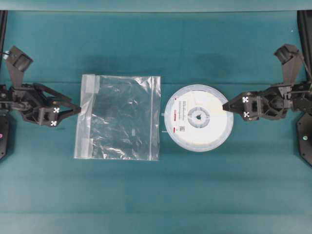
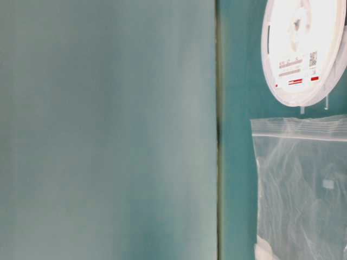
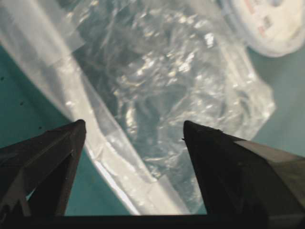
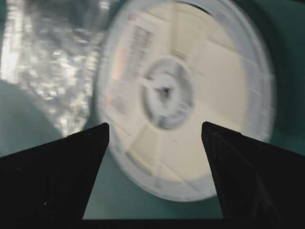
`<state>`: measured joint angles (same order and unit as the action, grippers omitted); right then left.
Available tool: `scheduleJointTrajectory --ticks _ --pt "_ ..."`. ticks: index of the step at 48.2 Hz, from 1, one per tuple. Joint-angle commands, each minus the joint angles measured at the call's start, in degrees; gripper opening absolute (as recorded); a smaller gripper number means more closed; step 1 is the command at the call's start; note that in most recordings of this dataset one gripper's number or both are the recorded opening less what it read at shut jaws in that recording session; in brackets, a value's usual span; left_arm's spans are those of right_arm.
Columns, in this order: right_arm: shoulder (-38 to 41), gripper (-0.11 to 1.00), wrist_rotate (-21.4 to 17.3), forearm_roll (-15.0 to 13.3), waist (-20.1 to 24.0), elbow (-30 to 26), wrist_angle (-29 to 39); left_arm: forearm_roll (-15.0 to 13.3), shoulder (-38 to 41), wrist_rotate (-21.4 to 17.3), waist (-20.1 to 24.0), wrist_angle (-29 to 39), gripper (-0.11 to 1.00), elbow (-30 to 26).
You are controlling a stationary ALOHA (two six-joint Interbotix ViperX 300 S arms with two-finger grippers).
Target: Take out the reel from the clear zip bag.
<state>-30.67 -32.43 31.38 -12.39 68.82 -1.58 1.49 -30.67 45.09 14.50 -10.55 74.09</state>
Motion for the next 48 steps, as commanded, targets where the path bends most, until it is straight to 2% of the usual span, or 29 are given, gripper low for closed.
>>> scheduleJointTrajectory --ticks 1,16,27,37,43,48 --pt "-1.76 0.94 2.02 -0.97 0.26 -1.76 -0.18 0.26 -2.64 -1.14 0.0 0.79 0.89 -0.79" --pt "-10.55 0.94 8.35 -6.5 0.79 -2.37 -0.09 0.18 -14.77 -11.87 -1.93 7.29 0.89 -3.34" --pt "-17.31 0.93 15.47 -8.96 2.29 -2.29 0.88 0.26 -24.87 -16.52 -2.2 12.74 0.89 -3.96" --pt "-20.3 0.93 25.31 -9.4 5.89 -2.81 2.11 0.26 -29.53 -21.8 -3.78 14.85 0.89 -5.1" --pt "-21.18 0.94 32.96 -9.4 8.44 -3.25 1.76 0.26 -30.32 -26.19 -5.8 14.85 0.89 -5.8" --pt "-21.45 0.94 37.18 -9.49 9.4 -3.96 1.76 0.26 -30.32 -28.21 -6.68 14.85 0.89 -6.24"
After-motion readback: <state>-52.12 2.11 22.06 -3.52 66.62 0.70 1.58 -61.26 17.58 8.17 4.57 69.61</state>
